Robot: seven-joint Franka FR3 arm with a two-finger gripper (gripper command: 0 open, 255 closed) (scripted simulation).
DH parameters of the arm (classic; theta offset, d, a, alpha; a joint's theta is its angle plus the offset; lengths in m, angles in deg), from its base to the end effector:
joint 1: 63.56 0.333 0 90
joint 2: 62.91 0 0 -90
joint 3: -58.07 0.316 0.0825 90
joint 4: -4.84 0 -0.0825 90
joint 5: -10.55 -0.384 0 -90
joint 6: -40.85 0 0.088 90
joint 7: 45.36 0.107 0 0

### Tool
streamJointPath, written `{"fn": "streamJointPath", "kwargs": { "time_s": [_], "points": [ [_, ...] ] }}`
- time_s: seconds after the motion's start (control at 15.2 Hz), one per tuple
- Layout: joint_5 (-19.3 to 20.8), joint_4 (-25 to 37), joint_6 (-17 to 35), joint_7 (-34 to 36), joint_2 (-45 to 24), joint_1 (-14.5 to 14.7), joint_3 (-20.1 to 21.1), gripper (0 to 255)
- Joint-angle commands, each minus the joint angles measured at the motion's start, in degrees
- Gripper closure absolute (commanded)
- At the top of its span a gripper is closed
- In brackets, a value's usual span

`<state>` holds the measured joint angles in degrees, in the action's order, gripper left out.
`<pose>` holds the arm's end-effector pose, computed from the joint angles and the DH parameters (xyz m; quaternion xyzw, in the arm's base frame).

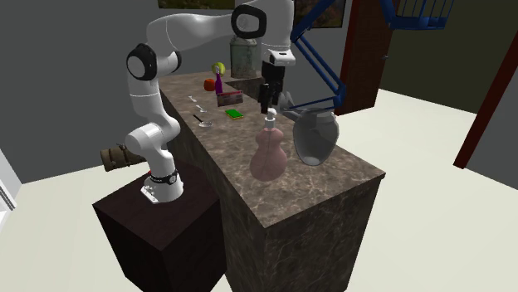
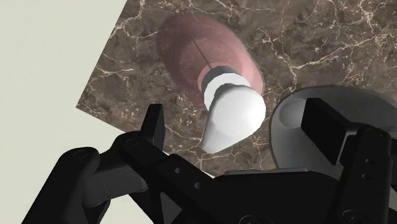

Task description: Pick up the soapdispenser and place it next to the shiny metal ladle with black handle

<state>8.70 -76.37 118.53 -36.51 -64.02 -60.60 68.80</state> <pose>0.5212 0.1298 0.6669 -0.9980 -0.0450 0.0430 0.0095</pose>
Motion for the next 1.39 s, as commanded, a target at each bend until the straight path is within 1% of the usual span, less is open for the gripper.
{"fn": "streamJointPath", "kwargs": {
  "time_s": [0.0,0.4,0.86,0.92,1.32],
  "points": [
    [0.13,-0.74,0.81,0.32,-0.06,0.16,0.15,0],
    [-0.25,-7.85,5.74,-0.02,2.15,0.06,0.05,0],
    [-0.25,-7.83,5.72,-0.02,2.14,0.06,0.05,0],
    [-0.25,-7.83,5.72,-0.02,2.14,0.06,0.05,255],
    [-0.25,-7.83,5.72,-0.02,2.14,0.06,0.05,255]
  ]
}}
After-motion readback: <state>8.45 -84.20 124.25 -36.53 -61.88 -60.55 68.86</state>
